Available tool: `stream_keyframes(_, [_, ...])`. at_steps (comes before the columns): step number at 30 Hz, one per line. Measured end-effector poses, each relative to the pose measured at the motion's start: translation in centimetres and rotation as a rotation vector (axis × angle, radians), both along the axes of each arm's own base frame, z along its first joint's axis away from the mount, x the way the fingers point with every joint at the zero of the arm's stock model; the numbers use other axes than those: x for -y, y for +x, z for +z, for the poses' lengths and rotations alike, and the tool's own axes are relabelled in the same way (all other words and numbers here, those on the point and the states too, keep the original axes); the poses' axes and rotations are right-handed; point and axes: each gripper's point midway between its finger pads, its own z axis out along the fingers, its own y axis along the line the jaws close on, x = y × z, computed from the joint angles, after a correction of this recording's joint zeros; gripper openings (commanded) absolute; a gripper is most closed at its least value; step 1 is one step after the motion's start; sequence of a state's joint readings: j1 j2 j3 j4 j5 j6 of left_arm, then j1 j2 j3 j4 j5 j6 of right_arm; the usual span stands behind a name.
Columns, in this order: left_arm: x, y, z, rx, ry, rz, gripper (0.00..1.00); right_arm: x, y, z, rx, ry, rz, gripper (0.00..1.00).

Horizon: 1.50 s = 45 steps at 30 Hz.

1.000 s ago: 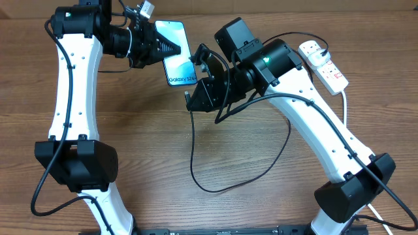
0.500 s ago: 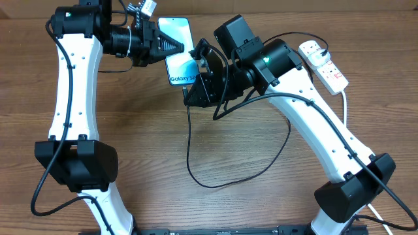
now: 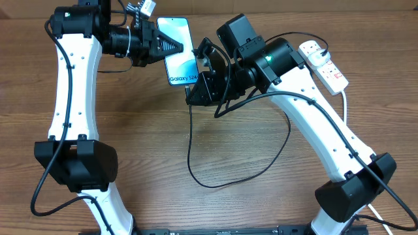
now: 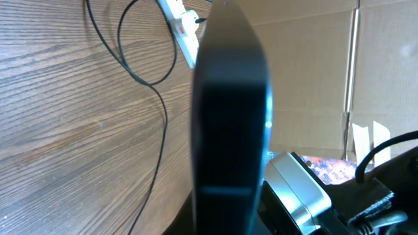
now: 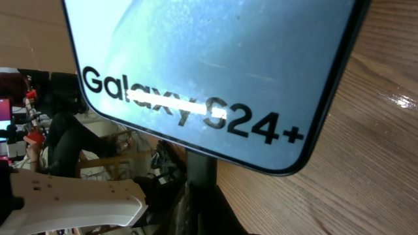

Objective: Plug charger to phone and switch on socket

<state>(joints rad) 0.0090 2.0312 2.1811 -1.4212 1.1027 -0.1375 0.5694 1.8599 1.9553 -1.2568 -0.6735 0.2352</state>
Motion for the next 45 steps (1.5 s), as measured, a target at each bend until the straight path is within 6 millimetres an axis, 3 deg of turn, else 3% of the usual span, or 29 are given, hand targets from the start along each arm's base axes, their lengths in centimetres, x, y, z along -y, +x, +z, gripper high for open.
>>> stream_keyframes(45, [-0.06, -0.26, -0.21, -0.004, 0.010, -0.006, 0.04, -0.35, -0.15, 0.39, -0.005, 0.028, 0.012, 0.04])
